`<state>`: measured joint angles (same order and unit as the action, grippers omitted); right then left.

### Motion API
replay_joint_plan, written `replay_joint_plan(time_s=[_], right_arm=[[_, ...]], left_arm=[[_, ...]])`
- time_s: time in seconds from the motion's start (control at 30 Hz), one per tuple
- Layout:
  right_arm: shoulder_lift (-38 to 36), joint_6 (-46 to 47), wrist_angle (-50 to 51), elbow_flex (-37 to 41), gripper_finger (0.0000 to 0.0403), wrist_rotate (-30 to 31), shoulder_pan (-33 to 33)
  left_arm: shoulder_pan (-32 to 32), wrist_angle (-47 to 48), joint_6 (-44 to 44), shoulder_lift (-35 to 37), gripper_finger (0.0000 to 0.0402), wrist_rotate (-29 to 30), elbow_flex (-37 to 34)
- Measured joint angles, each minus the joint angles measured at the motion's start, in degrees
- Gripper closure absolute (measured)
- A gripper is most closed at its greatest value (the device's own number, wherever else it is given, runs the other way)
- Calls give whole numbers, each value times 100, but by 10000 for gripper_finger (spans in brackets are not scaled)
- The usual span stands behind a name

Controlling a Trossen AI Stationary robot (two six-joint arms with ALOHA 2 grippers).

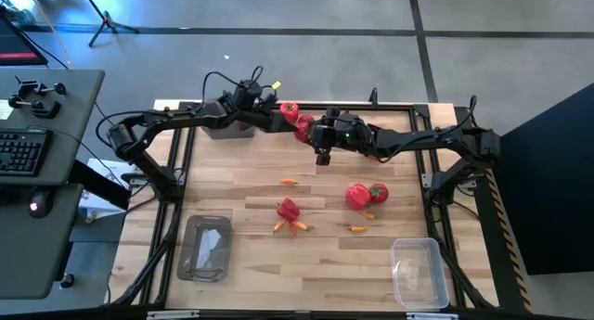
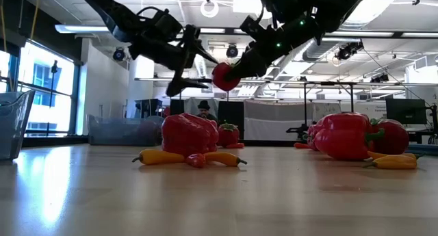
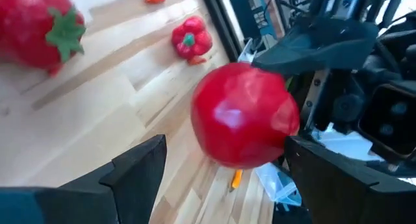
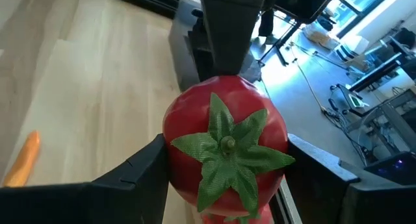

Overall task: Sort produce into baskets
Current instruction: Put the red tomato into the top black bin

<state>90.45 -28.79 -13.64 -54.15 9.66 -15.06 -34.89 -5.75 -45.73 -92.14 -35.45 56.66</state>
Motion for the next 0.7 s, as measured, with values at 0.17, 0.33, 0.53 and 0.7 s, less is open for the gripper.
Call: replay_joint_plan(time_s=[0.17,0.33,0.53,0.7], right_arm=[[0,6,10,-2,165,-81,14],[0,27,65,-2,165,-71,6],[0,25,40,-4,165,-90,-4],[0,23,43,-4,165,-130,-33]], left_arm=[[175,-7,38,-214,98,69,347],[282,315,156,-449,98,155,672],[292,439,234,-487,98,78,721],[290,460,244,-487,102,-14,721]])
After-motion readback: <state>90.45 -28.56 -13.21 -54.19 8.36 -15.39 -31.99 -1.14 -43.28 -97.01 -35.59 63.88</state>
